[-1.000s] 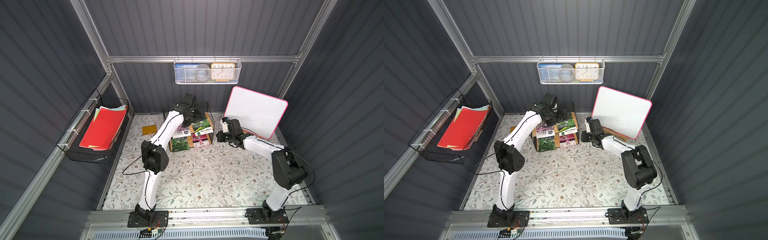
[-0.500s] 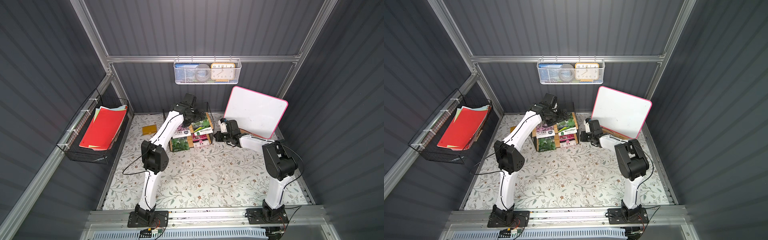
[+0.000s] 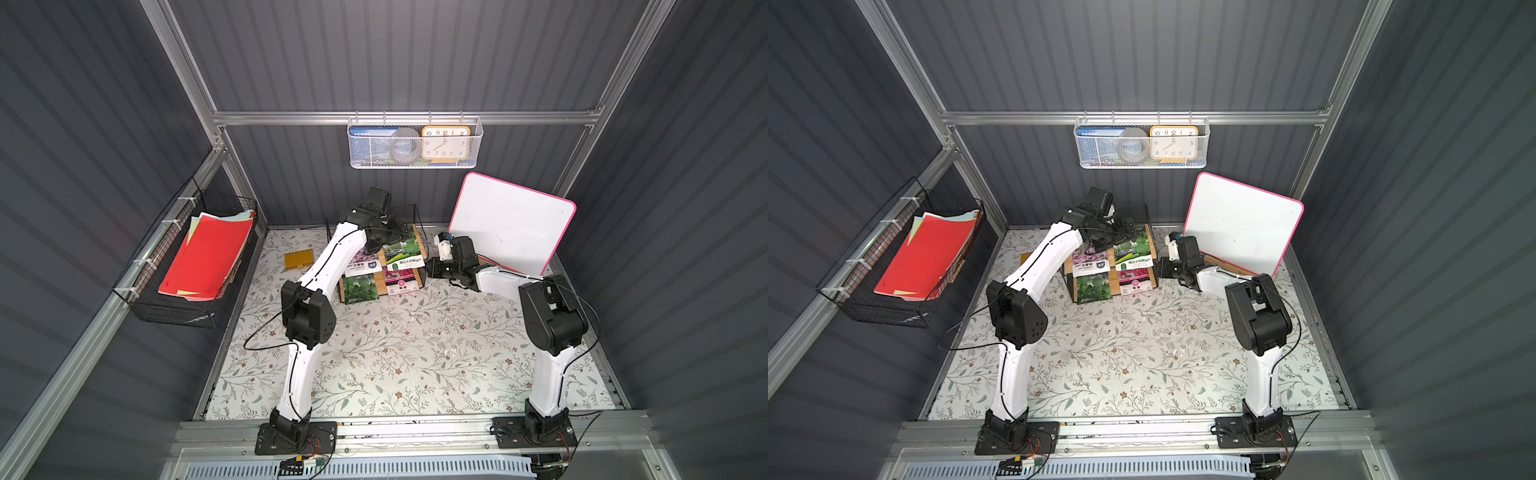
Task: Take the seed bag off the shelf
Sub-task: Pick up the seed packet from the shelf.
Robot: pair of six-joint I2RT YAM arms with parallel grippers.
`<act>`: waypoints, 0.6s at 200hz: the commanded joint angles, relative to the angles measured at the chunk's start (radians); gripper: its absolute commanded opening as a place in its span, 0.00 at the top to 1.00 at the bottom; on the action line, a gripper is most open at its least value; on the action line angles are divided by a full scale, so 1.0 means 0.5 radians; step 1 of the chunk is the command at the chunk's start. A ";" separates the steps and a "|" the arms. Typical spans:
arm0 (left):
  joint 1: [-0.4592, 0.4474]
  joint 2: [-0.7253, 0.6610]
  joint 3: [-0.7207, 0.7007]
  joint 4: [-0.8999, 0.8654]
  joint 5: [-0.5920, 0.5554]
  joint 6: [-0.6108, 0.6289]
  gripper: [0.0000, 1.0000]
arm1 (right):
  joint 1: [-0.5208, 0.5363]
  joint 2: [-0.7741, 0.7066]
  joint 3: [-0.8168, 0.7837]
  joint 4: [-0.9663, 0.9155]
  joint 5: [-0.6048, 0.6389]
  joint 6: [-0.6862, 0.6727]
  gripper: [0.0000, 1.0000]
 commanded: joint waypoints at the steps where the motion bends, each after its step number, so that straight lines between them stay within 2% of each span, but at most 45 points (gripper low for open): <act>1: 0.009 0.083 -0.133 -0.168 0.100 0.018 0.00 | 0.014 0.037 0.047 0.018 -0.098 0.025 1.00; 43: 0.009 0.046 -0.204 -0.106 0.172 0.016 0.00 | 0.014 0.058 0.063 0.010 -0.117 0.031 1.00; 82: 0.009 0.040 -0.214 -0.103 0.206 0.017 0.07 | 0.013 0.076 0.077 0.006 -0.141 0.041 1.00; 120: 0.009 0.019 -0.240 -0.082 0.237 0.006 0.09 | 0.013 0.089 0.087 0.003 -0.151 0.047 1.00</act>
